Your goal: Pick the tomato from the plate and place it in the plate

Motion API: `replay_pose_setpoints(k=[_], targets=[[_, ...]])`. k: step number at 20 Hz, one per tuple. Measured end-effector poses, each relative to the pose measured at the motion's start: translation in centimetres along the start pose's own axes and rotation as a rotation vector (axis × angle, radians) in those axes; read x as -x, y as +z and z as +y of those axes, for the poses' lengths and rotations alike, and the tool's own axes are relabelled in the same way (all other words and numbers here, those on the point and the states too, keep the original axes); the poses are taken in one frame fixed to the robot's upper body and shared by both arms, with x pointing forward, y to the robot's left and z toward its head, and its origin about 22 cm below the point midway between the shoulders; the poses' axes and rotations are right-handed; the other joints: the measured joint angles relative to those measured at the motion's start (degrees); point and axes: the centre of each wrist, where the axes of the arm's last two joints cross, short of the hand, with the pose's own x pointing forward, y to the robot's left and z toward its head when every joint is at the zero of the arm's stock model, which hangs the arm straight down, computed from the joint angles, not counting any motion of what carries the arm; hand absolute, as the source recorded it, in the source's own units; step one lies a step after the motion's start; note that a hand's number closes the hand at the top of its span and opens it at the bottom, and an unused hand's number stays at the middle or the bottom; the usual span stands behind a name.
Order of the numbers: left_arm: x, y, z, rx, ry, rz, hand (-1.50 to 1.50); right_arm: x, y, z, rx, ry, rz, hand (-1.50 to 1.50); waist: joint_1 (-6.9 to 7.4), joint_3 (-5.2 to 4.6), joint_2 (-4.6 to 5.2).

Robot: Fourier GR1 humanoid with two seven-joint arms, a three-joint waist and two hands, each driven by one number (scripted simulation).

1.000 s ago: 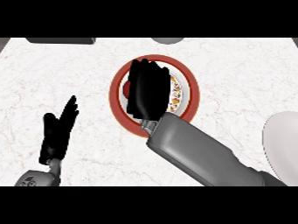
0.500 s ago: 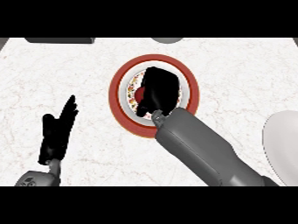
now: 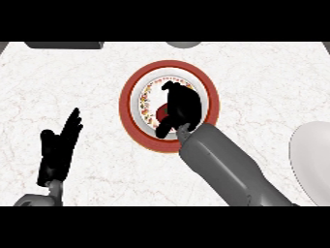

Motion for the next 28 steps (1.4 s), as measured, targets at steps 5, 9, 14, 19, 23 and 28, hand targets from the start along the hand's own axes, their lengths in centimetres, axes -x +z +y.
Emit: replay_pose_setpoints(k=[5,9,14,19,23,28], targets=[[-0.1,-0.2,0.3,-0.014,0.005,0.001,0.0,-0.1,1.0,-1.8,0.089,-0.254,-0.163,-1.5,-0.69,0.06,-0.08],[0.1,-0.1,0.3,-0.017,0.004,0.004,0.0,0.9,1.9,-3.1,0.165,-0.5,-0.218,-1.5,-0.94,0.08,-0.14],[-0.3,-0.2,0.2,-0.012,0.003,0.004,0.0,4.0,3.4,-3.5,0.179,-0.676,-0.247,-1.5,-1.04,0.05,-0.18],[0.1,-0.7,0.7,-0.01,0.004,0.007,0.0,5.6,3.7,-2.8,0.161,-0.75,-0.294,-1.5,-0.75,0.01,-0.11],[0.0,0.0,0.0,-0.009,0.001,0.005,0.0,6.5,4.0,-2.5,0.157,-0.768,-0.336,-1.5,-0.65,0.02,-0.14],[-0.2,-0.3,-0.1,-0.009,0.007,-0.002,0.0,6.9,4.1,-1.2,0.159,-0.755,-0.352,-1.5,-0.62,0.0,-0.13]])
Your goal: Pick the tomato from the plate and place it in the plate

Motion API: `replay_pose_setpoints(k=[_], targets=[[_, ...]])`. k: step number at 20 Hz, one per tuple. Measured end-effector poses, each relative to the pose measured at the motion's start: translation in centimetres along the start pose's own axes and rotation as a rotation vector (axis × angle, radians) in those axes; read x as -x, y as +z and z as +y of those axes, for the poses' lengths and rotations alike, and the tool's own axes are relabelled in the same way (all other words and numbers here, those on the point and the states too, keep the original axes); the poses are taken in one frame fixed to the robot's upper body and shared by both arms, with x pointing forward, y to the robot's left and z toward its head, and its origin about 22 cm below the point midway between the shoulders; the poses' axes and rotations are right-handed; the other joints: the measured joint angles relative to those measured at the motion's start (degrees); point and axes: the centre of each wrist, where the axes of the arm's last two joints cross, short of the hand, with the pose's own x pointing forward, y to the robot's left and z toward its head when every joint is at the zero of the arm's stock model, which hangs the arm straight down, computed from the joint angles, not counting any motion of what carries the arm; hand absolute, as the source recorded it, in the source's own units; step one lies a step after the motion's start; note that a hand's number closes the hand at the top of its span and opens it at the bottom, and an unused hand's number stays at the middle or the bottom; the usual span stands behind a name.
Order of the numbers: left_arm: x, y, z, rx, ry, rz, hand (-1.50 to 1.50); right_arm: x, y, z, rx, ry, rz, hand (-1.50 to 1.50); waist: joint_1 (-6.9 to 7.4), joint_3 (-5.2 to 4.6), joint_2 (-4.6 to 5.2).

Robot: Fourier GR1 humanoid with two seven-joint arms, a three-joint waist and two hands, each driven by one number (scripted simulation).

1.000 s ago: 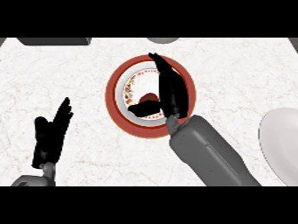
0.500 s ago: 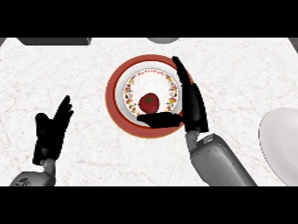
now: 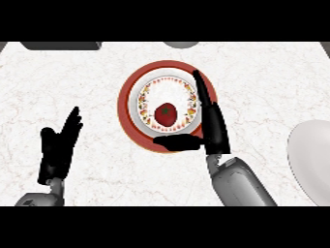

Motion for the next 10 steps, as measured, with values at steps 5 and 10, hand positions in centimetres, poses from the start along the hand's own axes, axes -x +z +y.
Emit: replay_pose_setpoints(k=[5,10], targets=[[-0.2,0.1,0.4,0.002,0.001,0.004,0.0,1.4,-0.1,0.0,0.028,0.052,0.028,-1.5,0.01,-0.01,0.01],[0.3,-0.1,0.8,0.007,-0.002,0.004,0.0,2.8,0.2,0.0,0.044,0.095,0.061,-1.5,0.0,-0.01,0.0]])
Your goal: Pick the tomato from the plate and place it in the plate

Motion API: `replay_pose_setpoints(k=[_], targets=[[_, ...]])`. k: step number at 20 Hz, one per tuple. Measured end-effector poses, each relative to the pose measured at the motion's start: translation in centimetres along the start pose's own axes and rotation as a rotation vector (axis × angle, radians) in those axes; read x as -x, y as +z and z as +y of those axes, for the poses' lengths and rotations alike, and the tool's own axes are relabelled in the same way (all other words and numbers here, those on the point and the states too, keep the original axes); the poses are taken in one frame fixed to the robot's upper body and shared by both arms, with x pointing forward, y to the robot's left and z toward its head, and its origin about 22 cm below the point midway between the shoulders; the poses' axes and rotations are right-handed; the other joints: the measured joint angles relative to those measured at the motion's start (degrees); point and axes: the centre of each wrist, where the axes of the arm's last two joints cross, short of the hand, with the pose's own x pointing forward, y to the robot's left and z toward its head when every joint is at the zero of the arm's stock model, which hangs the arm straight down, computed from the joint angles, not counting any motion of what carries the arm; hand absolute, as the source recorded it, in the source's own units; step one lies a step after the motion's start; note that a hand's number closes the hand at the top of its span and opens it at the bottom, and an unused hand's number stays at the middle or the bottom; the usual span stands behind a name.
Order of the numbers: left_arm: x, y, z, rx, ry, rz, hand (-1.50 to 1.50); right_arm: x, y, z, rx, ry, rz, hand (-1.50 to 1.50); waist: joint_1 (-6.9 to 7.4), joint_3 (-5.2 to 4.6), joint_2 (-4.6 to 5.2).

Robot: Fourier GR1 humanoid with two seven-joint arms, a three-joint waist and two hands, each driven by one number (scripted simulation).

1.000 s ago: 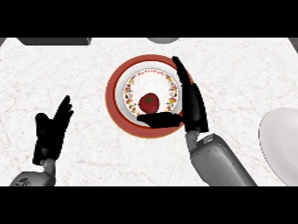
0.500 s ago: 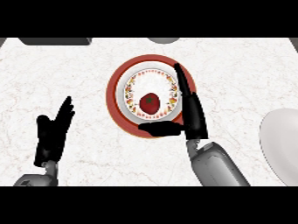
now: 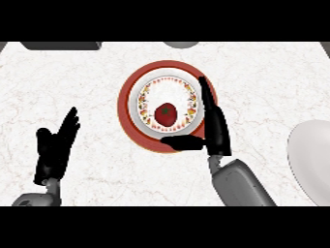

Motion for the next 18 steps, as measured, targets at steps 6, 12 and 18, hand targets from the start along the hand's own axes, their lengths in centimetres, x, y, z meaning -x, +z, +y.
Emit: replay_pose_setpoints(k=[6,12,18], targets=[[0.0,0.1,-0.1,-0.004,0.001,0.006,0.0,0.4,0.9,-0.1,0.025,0.034,0.024,-1.5,-0.08,-0.01,-0.02],[-0.7,0.3,0.1,-0.006,-0.003,0.001,0.0,2.1,1.1,-2.3,0.046,0.067,0.051,-1.5,-0.14,0.0,-0.01],[0.3,0.2,-0.3,-0.009,-0.002,-0.002,0.0,4.1,1.6,-3.8,0.084,0.087,0.072,-1.5,-0.14,0.01,-0.02]])
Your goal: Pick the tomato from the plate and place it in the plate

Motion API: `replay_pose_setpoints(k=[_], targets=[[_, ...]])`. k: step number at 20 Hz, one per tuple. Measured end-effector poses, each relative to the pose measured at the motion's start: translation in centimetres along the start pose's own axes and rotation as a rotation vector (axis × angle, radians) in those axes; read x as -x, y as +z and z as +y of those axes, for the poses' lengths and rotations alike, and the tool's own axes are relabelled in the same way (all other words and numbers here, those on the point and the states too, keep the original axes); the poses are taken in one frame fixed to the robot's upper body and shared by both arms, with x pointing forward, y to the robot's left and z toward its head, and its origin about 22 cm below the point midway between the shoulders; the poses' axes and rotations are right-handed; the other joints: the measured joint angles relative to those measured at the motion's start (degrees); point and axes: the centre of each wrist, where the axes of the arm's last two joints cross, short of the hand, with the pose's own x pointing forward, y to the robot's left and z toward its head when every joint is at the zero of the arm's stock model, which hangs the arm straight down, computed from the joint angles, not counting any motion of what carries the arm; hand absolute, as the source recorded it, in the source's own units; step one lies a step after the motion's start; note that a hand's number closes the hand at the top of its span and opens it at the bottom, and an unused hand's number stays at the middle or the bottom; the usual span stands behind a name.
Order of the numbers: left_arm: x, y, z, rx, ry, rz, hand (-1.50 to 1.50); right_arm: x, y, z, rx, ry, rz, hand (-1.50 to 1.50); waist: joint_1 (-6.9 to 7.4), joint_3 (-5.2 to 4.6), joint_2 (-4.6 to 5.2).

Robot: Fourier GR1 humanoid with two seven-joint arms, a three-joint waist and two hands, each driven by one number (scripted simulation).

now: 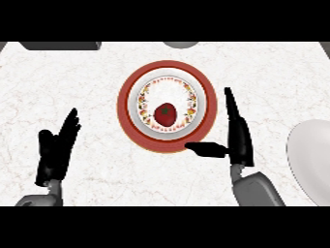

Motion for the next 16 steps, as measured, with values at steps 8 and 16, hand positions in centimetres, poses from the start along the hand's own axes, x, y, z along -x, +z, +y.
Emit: replay_pose_setpoints(k=[8,16], targets=[[-0.5,0.0,0.2,0.0,0.001,0.004,0.0,1.9,0.1,-2.6,0.062,-0.009,-0.002,-1.5,-0.01,-0.01,0.0],[-0.5,0.3,-0.4,0.001,-0.003,-0.002,0.0,3.0,-0.1,-4.9,0.138,0.008,0.034,-1.5,-0.02,-0.01,-0.01]])
